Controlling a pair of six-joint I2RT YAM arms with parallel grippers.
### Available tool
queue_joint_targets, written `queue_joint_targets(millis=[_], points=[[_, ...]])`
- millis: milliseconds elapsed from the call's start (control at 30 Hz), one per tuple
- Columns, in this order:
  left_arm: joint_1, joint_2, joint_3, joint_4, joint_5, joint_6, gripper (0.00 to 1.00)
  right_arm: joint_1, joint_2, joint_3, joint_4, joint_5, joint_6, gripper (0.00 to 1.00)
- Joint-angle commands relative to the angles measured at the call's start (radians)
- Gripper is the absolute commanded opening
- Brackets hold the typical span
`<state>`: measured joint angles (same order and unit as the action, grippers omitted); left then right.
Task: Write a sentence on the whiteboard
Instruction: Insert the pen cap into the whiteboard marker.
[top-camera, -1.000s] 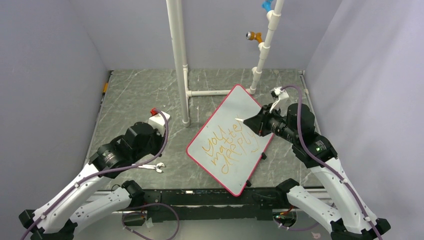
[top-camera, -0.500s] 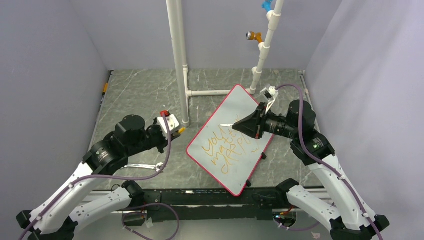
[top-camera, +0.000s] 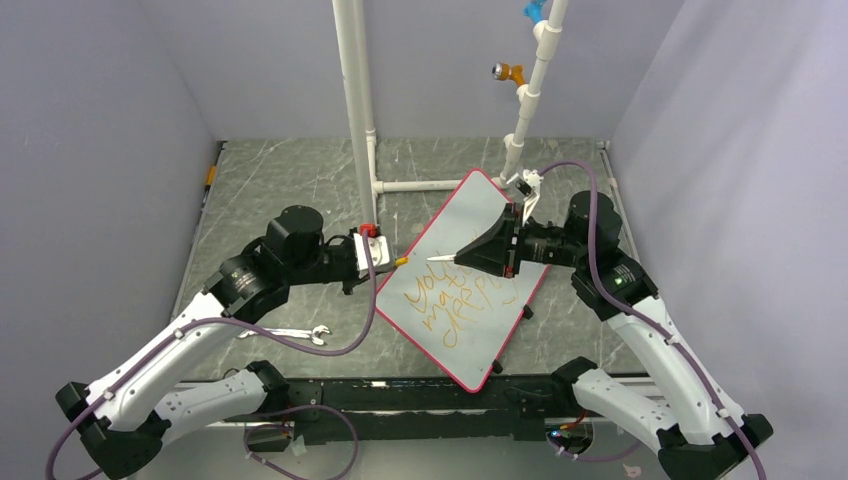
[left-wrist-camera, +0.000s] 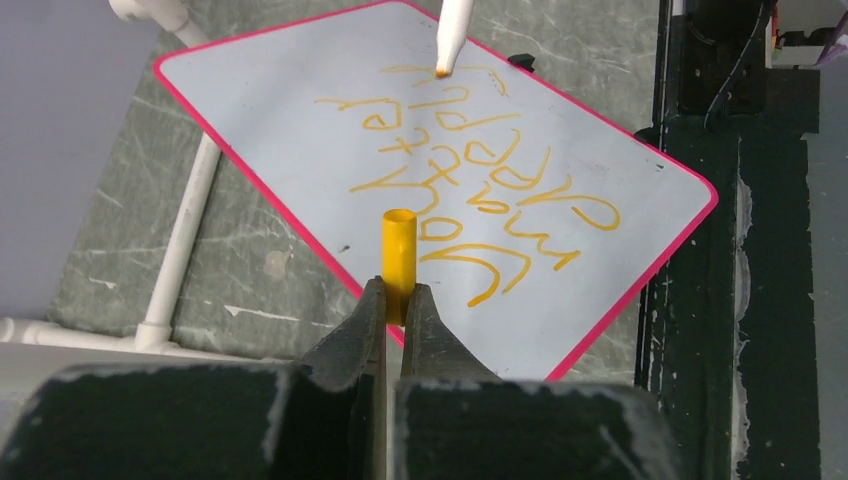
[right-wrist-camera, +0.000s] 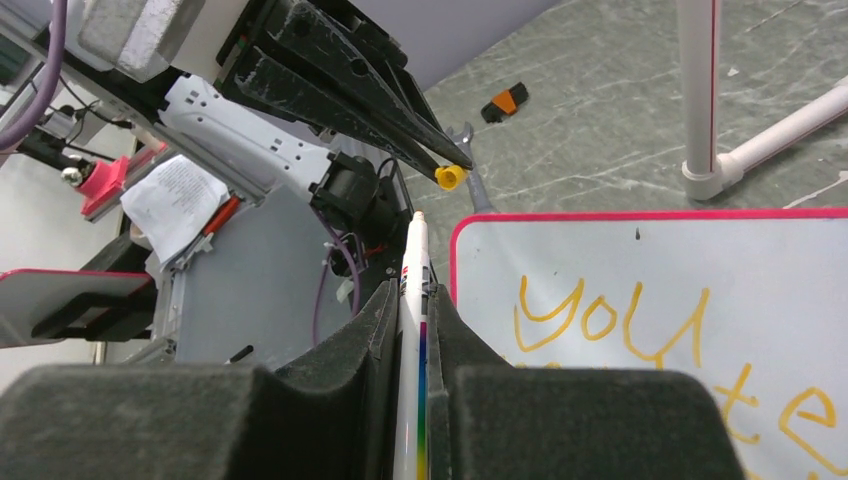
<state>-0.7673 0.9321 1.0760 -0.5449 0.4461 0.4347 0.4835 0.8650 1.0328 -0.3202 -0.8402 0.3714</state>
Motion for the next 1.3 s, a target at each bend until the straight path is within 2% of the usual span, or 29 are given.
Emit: queue_joint_targets(millis=[0,567,1267], points=[[-0.001,-0.016,0.002,0.102,0.065,0.044,0.0,0.014,0.016,0.013,0.077,-0.038,0.012,0.0],[0.0,-0.02,-0.039,0.125,0.032,0.039,0.0,0.123,0.091,0.043,0.081,0.054,-0.035,0.0],[-0.001,-0.022,-0.048,0.123,0.053,0.035,0.0,0.133,0.079,0.025,0.115,0.154,-0.025,0.0]])
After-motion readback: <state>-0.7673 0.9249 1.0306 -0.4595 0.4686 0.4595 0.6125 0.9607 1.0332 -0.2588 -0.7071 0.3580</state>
